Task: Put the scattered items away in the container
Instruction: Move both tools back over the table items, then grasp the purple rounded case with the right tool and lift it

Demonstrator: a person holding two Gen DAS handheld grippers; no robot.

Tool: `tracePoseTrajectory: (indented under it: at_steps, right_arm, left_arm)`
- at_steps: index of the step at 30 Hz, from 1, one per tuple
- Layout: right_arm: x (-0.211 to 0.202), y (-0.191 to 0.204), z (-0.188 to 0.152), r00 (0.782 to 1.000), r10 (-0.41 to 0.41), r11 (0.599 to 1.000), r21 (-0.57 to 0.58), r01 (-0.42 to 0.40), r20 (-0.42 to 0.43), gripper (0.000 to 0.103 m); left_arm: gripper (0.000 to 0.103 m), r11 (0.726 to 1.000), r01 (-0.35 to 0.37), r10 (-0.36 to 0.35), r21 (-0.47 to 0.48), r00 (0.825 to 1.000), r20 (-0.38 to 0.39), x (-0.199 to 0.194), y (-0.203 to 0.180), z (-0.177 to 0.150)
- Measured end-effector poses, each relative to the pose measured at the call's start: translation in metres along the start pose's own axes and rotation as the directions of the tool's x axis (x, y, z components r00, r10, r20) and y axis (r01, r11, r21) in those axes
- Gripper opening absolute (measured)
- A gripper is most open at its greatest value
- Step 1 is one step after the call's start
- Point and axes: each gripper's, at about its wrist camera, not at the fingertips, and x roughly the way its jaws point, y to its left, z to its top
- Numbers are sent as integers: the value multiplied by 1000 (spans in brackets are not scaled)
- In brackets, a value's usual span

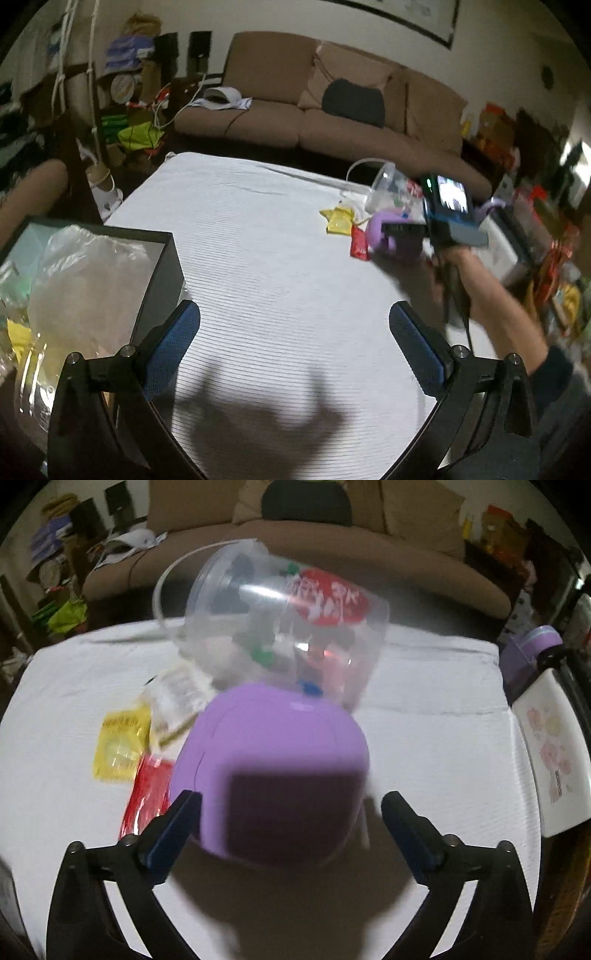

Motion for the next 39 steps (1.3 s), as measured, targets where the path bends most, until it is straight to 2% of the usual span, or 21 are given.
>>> tracePoseTrajectory:
  at_steps: [4,10,13,15,16,18,19,21,22,24,26,28,29,30,32,34,35,36,37,39]
  right_arm:
    - [6,5,10,1000,23,1000,-17,-23,-8,103]
    - [13,1,20,994,88,996,16,-87,-60,103]
    - [4,9,8,981,169,982,-67,-176,-93,103]
    - [-3,18,-5,955,235,951,-160,-264,-179,102]
    - [-9,21,-17,928,269,926,-194,-323,-259,97]
    - [-19,27,-41,887,263,885,-271,-378,-380,54]
    - [-25,29,-56,865,254,861,-306,-406,-433,25]
    - [-45,27,-81,848,240,825,-361,-434,-472,23]
    - [-58,24,-90,850,241,809,-387,-442,-468,24]
    - [-76,17,-94,876,244,810,-410,-420,-416,34]
    - [-92,13,-87,922,230,827,-437,-355,-313,82]
    - [-105,21,-73,953,250,822,-483,-303,-172,88]
    - [-107,29,-67,959,253,814,-507,-283,-129,93]
    - [-106,40,-61,960,267,796,-541,-271,-87,97]
    - [-96,57,-48,942,337,747,-608,-270,-4,101]
    - [-69,64,-31,945,326,729,-637,-249,4,101]
    - [-55,63,-20,947,322,739,-621,-261,-14,101]
    - [-43,60,-8,932,358,755,-572,-320,-48,101]
    - [-34,56,0,909,407,765,-512,-390,-84,101]
    - [-25,55,2,868,477,759,-433,-485,-136,103]
  left_arm:
    - [102,996,-25,24,90,1000,5,0,-11,-12]
    - [102,990,-5,5,142,1000,-4,3,-25,-18]
    - [102,989,5,-5,145,1000,-2,1,-25,-18]
    - [102,991,16,-16,129,1000,1,-1,-20,-15]
    - [102,993,16,-17,120,1000,2,-2,-18,-14]
    - [102,995,16,-17,102,1000,8,-4,-14,-12]
    - [102,996,12,-13,92,1000,12,-5,-11,-11]
    - [102,998,13,-14,64,1000,19,-8,-4,-8]
    - [102,999,19,-20,44,1000,19,-9,0,-7]
    - [102,1000,26,-26,11,1000,11,-10,5,-6]
    - [102,999,36,-35,-14,999,10,-11,8,-6]
    - [102,999,35,-35,-22,999,12,-12,8,-6]
    - [102,999,36,-36,-21,999,12,-13,7,-6]
    - [102,999,39,-38,-19,999,14,-13,5,-6]
    - [102,999,46,-46,-11,999,12,-12,1,-7]
    - [102,998,54,-54,-7,999,3,-9,0,-8]
    - [102,999,54,-54,-10,999,0,-8,-1,-7]
    - [102,998,59,-59,-10,998,-4,-7,-1,-7]
    - [102,998,62,-62,-5,998,-7,-6,-1,-6]
    - [102,998,52,-52,20,999,-6,-6,-2,-6]
